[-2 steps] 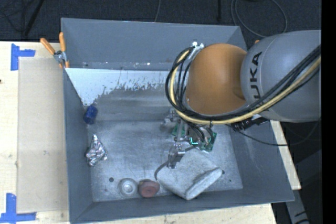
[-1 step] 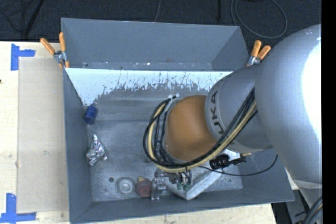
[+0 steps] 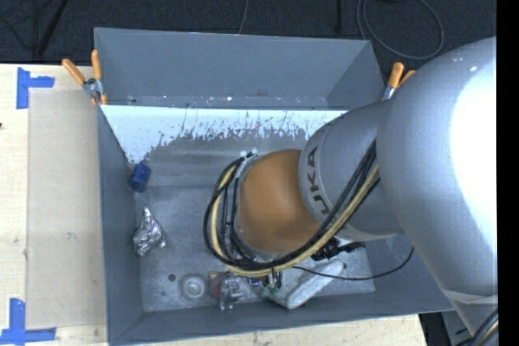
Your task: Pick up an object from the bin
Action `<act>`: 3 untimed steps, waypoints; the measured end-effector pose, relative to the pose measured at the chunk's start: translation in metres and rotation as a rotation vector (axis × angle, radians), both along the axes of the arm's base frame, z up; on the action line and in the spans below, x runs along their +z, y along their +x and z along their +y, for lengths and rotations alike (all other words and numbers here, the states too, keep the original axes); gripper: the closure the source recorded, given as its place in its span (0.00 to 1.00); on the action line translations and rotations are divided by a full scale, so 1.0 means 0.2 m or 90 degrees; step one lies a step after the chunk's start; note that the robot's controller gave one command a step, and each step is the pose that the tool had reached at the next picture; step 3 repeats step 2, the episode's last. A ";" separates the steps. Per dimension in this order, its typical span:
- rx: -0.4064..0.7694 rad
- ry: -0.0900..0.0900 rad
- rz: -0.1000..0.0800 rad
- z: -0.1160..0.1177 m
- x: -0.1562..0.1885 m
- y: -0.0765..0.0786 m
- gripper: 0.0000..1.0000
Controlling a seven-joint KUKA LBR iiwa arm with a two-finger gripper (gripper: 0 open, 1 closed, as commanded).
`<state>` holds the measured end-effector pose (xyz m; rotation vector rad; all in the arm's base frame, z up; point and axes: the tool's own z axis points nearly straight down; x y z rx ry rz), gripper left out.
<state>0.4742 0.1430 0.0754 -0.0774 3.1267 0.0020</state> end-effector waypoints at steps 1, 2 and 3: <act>-0.003 0.000 0.004 0.00 0.00 -0.01 1.00; 0.099 -0.001 0.003 0.04 0.77 0.08 1.00; 0.099 -0.001 0.003 0.04 0.77 0.08 1.00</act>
Offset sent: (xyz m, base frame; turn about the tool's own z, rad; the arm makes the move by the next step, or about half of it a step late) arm 0.0000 0.0000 0.0000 0.0000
